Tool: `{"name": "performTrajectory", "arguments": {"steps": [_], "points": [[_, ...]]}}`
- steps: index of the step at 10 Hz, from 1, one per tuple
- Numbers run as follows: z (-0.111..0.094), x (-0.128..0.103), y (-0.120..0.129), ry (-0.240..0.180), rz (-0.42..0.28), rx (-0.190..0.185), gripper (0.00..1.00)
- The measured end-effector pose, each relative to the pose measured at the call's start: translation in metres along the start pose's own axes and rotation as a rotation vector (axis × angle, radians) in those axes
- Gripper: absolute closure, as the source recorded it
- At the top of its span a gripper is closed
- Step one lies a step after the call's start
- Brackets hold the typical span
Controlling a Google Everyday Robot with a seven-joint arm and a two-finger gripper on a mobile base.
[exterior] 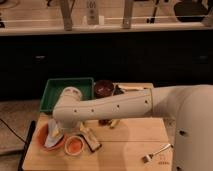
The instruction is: Place apple in paper cup
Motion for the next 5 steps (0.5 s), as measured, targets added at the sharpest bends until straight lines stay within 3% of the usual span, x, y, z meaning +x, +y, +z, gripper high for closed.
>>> {"name": "performTrajectory", "arguments": {"steps": [5], "points": [[-0.0014,0.0037,0.0049,0.015,-0.002,0.015,0.20]]}}
